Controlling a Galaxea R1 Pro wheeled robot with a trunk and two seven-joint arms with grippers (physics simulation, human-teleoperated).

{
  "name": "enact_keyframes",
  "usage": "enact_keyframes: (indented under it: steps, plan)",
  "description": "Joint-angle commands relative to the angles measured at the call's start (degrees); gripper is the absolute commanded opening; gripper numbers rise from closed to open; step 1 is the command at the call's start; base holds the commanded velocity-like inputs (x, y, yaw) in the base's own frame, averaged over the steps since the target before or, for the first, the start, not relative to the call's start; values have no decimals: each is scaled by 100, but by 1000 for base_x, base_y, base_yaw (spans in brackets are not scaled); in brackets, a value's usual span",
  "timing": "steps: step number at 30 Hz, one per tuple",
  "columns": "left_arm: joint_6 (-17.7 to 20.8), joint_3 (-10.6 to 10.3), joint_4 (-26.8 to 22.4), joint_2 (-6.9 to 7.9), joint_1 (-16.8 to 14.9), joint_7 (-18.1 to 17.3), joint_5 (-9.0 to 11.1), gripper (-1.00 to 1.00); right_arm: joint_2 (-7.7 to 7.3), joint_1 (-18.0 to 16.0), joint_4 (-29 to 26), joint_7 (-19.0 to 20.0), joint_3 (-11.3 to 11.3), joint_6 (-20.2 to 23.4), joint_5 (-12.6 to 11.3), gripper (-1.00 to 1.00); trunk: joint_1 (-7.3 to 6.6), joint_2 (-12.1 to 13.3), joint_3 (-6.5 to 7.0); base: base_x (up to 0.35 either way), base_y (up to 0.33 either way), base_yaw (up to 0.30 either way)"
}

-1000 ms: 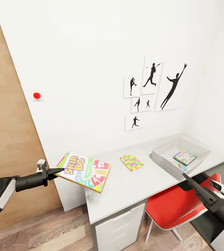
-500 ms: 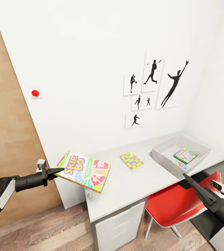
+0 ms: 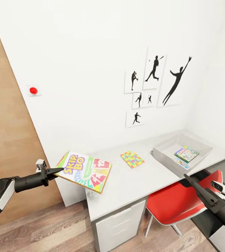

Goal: Put all the toys in the child's room - the three board games (two on the bed and one on the table), the two jigsaw puzzles on the table, and the tennis ball on the table - inside the toy box on the table in the child's room.

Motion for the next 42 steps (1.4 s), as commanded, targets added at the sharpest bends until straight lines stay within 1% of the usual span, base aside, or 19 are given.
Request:
enact_keyframes:
  steps: [1,7,11,20,35,42]
  plan:
    - [34,0,-1,1,-4,-1,11,-100,2,-5,0,10,-4,50,-21,100,3,-13,-19,0,0,0]
    - [34,-2,-1,1,-4,-15,10,-100,35,-5,0,24,-12,5,-25,100,3,-13,-31,0,0,0]
    - [34,-3,-1,1,-3,-19,13,-100,19,-5,3,22,-18,-2,-26,100,3,-13,-32,0,0,0]
    - [34,4,-1,3,-3,-19,13,-100,44,-5,8,34,-11,-11,-34,100,3,-13,-32,0,0,0]
    - [34,12,-1,4,2,-26,19,-100,44,-5,8,38,-11,-9,-26,100,3,-13,-31,0,0,-1]
    - [32,19,-1,7,5,-61,19,-100,25,-5,8,35,-13,14,-30,100,3,-13,-2,0,0,-155]
